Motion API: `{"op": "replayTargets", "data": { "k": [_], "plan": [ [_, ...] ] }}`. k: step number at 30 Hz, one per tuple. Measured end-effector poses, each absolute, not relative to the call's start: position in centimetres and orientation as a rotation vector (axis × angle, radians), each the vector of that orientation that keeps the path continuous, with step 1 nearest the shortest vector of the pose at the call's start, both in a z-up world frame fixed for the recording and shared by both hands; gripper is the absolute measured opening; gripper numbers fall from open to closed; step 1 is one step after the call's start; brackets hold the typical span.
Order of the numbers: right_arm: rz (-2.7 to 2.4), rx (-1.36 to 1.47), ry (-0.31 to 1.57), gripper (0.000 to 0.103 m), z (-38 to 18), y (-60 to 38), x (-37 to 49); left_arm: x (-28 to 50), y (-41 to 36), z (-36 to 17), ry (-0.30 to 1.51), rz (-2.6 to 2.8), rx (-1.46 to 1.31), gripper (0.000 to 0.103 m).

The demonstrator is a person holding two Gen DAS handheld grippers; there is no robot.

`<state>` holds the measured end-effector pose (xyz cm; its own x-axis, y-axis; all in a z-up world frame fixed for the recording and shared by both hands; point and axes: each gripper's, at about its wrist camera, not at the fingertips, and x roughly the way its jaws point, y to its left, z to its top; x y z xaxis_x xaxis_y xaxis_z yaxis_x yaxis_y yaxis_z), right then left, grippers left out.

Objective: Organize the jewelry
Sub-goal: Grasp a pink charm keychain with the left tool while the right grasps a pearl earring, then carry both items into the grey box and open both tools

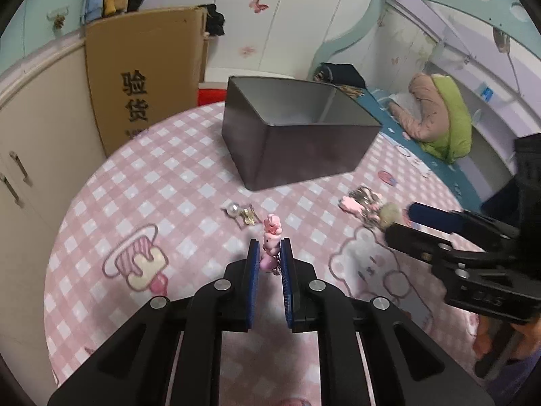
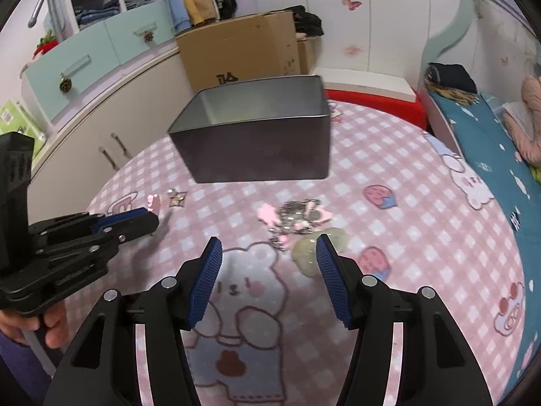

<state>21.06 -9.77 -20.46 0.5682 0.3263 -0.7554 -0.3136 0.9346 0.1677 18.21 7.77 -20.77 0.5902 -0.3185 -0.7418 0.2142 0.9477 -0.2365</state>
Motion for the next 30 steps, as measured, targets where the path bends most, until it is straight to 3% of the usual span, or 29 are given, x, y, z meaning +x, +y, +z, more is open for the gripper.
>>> {"op": "replayTargets", "data": {
  "k": [10,19,24,30],
  "plan": [
    [0.384,-0.01,0.893,0.057,-20.4,-8.4,21.4,16.0,9.6,-20.1,0.861,-0.284,-0.153,0.011],
    [0.521,-0.064,0.887,0.056,-21.4,-0.7,23.5,16.4,12.4,-20.0,0.857,-0.205,-0.187,0.011],
    [0.528,-0.078,0.9,0.039,-22.5,1.6,24.8,17.1,14.0,-20.3,0.856,-0.174,-0.213,0.011],
    [0.523,-0.095,0.896,0.027,-22.8,2.7,25.4,18.4,15.0,-20.5,0.85,-0.168,-0.228,0.011]
  ]
}}
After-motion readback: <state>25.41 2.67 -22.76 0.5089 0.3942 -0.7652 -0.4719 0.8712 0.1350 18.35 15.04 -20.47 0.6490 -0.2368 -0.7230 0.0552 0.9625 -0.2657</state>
